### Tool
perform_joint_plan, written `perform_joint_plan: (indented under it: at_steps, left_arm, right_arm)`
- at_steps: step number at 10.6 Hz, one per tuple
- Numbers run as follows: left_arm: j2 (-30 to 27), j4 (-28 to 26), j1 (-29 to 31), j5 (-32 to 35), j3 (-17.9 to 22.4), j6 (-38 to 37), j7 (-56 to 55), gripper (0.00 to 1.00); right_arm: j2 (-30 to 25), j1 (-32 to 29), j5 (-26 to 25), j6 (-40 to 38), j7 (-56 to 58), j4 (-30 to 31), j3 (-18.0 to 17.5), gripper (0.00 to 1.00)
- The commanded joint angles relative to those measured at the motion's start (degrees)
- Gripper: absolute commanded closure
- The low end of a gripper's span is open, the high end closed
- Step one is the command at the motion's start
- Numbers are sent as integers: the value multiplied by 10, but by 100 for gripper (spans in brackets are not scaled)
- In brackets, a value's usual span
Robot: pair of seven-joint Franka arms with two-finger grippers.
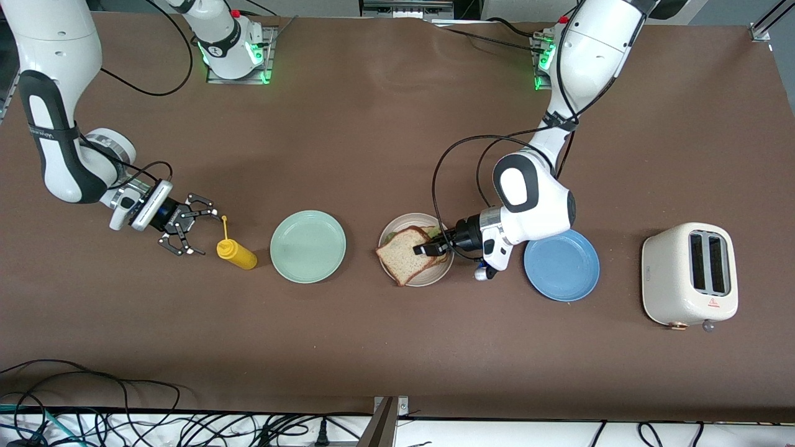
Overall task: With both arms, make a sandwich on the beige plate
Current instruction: 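Lay the toast on the lettuce while the right gripper releases the mustard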
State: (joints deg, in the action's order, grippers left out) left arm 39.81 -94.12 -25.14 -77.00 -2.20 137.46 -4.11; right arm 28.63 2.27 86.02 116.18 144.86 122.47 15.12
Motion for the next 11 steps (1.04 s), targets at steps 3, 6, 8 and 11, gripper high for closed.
perform_joint_plan:
  at_steps: [3,6,8,11]
  left_arm:
    - [-8,-18,10,-7,9,6,21,0]
    - [-12,-25,19,32,28,-6,20,0]
    - [-18,-28,24,61,35,-11,18,0]
    - [-42,-31,36,126,53,-62,-26,0]
  right_arm:
    - [-70,-29,-75,-5,-94,33,15,0]
    - [-111,-29,-112,48,-312,28,14,0]
    - [-132,-25,-137,85,-455,27,14,0]
    - [-161,-15,-318,134,-699,-6,6,0]
